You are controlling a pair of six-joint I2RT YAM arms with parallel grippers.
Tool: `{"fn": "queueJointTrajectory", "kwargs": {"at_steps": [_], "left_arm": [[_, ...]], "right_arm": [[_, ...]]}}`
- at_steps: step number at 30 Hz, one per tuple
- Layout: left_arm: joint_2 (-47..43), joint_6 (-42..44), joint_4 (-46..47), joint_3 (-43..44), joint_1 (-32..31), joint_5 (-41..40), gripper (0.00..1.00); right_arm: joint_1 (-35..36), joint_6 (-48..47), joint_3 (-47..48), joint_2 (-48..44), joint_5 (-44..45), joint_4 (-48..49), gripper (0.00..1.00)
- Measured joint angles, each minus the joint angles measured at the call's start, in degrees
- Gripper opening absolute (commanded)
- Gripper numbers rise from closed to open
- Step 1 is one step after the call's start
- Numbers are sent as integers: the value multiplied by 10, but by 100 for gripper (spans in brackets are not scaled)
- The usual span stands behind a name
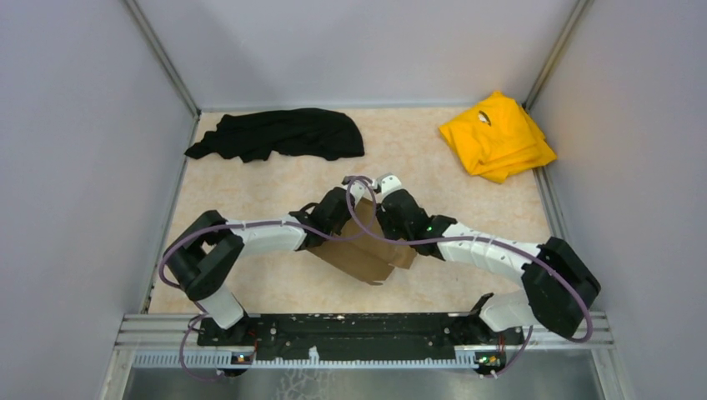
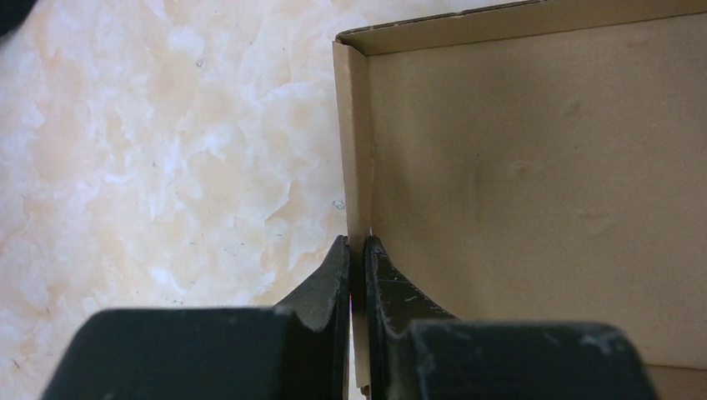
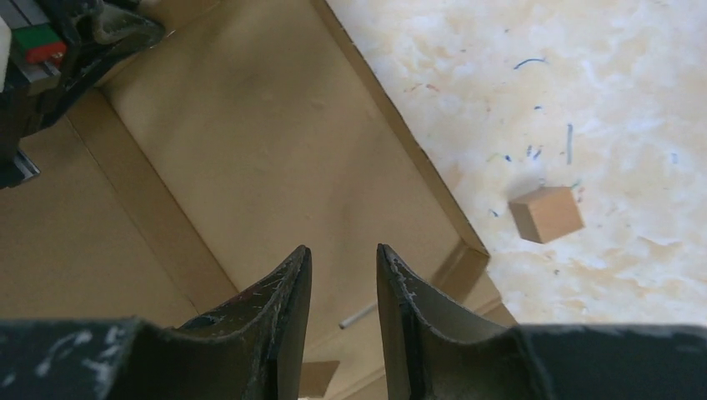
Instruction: Fold the paper box
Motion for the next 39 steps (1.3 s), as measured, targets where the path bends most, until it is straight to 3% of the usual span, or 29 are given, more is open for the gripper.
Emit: {"fn": "queueJointTrajectory", "kwargs": {"at_steps": [9,22,39], "left_arm": [[17,-8,-4,4,7,6,0],[53,-4,-66,69,27,27,0],[91,-11,-68,109,35,-4,0]], "right_arm": [[-1,22,0,78,-39,85,34],[-23,86,-59,118,-85,199,34],[-34,128,-65,147,-106,231,34]]}}
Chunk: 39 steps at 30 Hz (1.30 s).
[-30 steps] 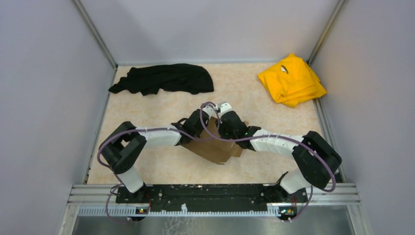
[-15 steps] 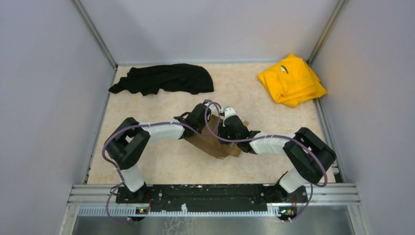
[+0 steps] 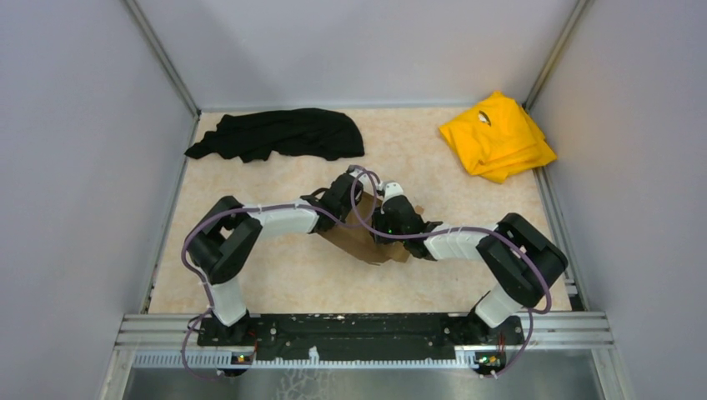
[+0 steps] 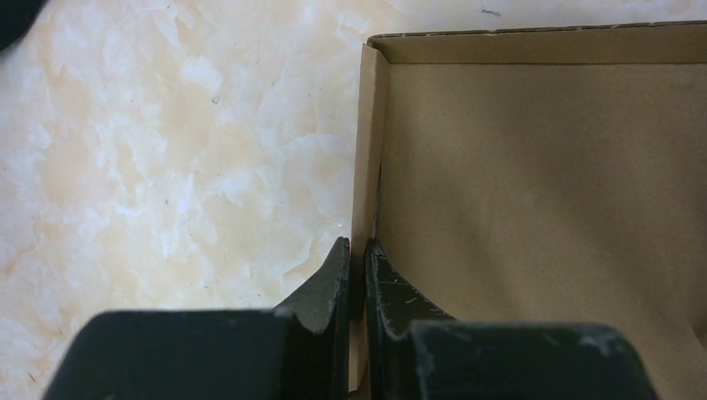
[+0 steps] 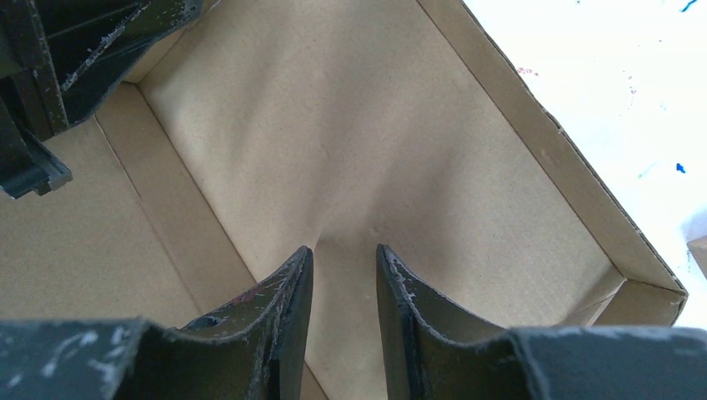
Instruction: Fold the paper box
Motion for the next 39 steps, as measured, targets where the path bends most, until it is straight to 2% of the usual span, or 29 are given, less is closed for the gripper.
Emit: {"fn": "queueJointTrajectory", "kwargs": {"at_steps": [15,26,32,39], "left_arm": [[-8,-7,23,-21,-6,-23,0],[-99,-10,119,-146,-7,-22,0],[-187,-10,173,-221,-13,-22,0],[-278,2,225,-268,-19,-12,0]], "right_arm": [[-1,-6,-2,-20,-2,-22,36],[-1,-26,-9,-258,7,-113,41],[-1,-30,-9,-348,40,-170,42],[-1,-37,-8,-399,81,-225,43]]}}
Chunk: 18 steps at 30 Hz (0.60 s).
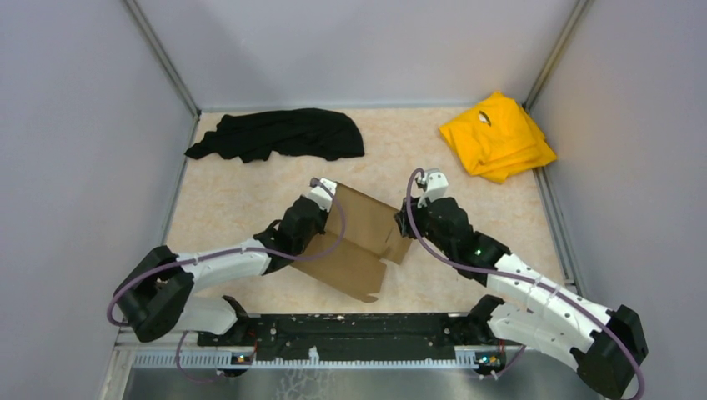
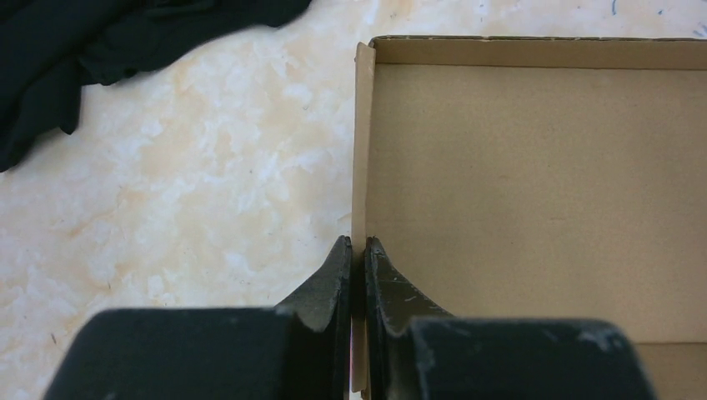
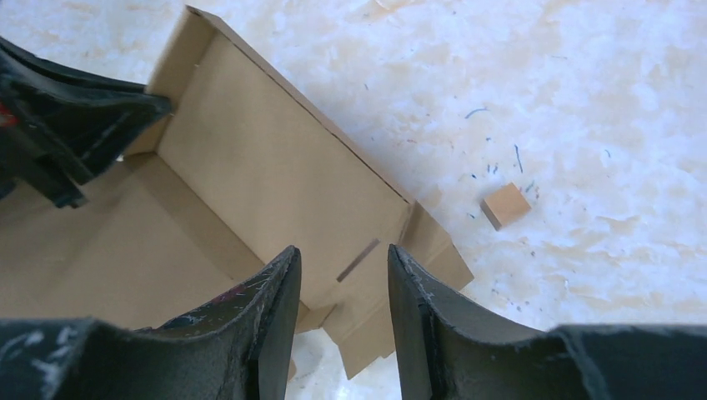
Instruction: Fold the paper box
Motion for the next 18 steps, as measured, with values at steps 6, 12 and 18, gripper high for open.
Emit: {"fn": "queueJointTrajectory", "kwargs": {"at_steps": [6,12,18], "left_arm": [[-45,7,8,-19,0,12,0],[-90,12,8,-37,0,23,1],[-108,14,-5,-38,-3,25,0]], "right_arm": [[0,0,0,-15,16,-30,43],[0,0,7,-27,28,-49,44],[0,-4,21,-43,49,-75,46]]}}
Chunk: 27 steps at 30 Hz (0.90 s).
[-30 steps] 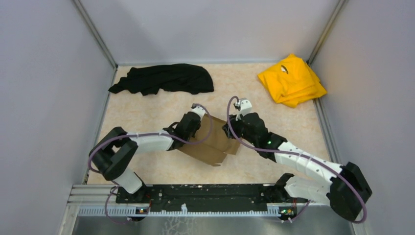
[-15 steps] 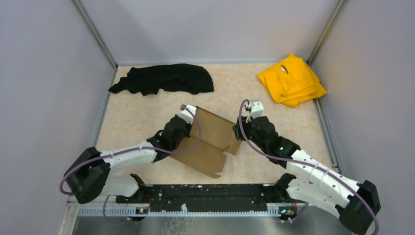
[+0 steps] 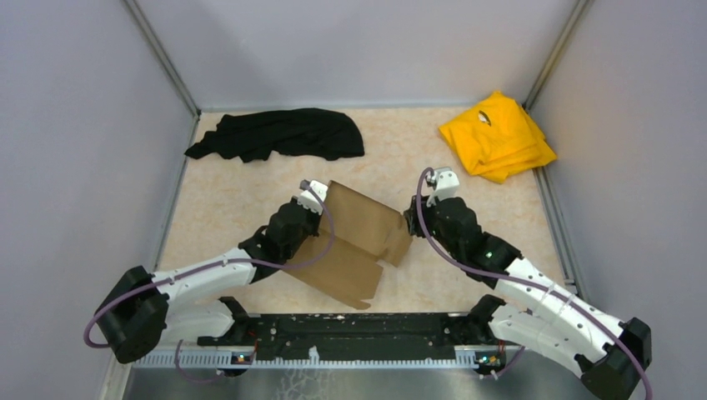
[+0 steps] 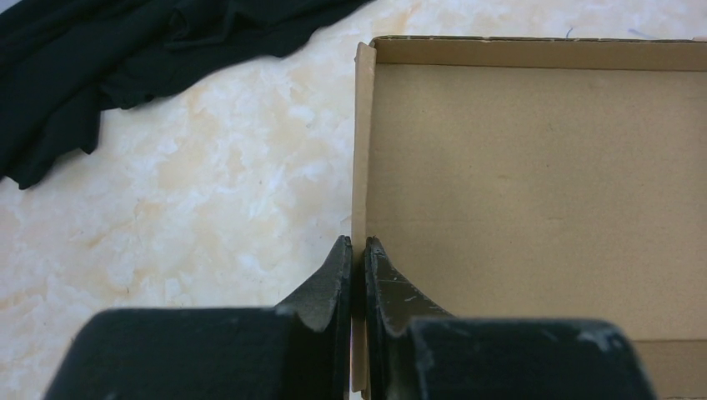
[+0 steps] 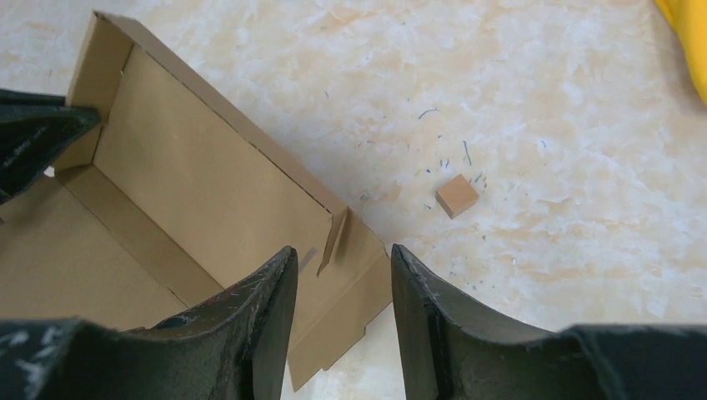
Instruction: Fold the paper box
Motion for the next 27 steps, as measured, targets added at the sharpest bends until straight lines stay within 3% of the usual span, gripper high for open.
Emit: {"fn": "queueJointTrajectory", "kwargs": {"at_steps": [4,13,20,27], "left_arm": [[2,-3,-23,4,0,-6,1],[4,-14,-33,32,0,-12,0],[15,-41,-51,54,0,-27,1],[54,-103,-137,94,0,-47,1]], "right_arm": [[0,0,13,0,13,-8,56],[-12,3,14,28,19,-23,58],[-76,37,15,23,-24,-30,43],[-243,73,0,20,-185,12,33]]}}
